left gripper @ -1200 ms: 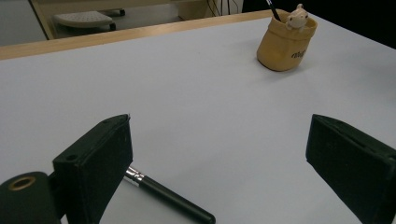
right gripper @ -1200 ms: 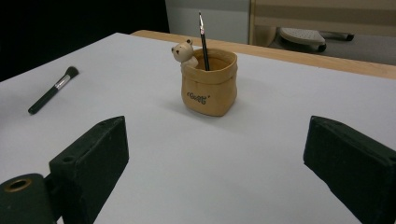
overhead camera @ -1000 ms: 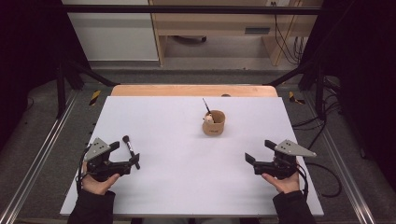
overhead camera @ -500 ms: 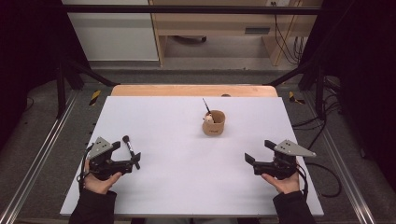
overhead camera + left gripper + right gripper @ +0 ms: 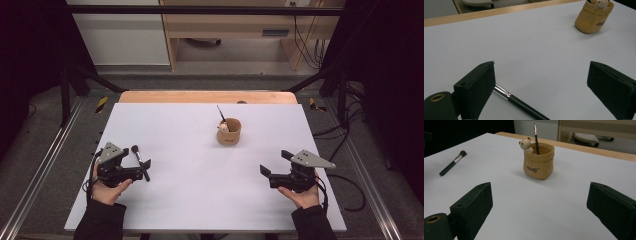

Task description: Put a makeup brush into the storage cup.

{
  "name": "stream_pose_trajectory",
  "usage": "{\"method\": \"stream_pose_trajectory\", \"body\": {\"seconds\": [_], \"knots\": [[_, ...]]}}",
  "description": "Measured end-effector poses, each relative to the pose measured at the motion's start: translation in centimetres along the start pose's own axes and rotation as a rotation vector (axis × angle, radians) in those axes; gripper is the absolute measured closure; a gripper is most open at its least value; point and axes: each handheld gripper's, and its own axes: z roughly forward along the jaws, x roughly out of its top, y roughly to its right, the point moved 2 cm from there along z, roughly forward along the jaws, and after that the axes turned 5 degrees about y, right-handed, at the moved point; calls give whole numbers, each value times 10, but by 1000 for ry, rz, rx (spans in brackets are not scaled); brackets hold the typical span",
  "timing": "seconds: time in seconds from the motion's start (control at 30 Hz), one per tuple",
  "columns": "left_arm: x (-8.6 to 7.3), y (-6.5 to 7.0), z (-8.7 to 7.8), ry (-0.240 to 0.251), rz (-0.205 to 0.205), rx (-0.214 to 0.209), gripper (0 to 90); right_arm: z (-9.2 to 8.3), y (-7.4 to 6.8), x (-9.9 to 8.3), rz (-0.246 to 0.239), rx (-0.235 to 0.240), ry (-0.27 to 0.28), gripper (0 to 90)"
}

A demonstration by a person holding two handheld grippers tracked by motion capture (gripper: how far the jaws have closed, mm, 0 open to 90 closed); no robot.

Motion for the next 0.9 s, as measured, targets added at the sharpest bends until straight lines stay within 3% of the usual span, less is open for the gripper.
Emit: {"method": "stream_pose_trajectory", "body": {"seconds": [0.27, 0.9], "knots": [[2, -8, 11, -32, -21, 23, 77, 1, 0, 1, 1, -4, -1, 72], [-24, -19, 32, -148, -73, 82, 139, 3, -2, -1, 1, -2, -15, 76]]}}
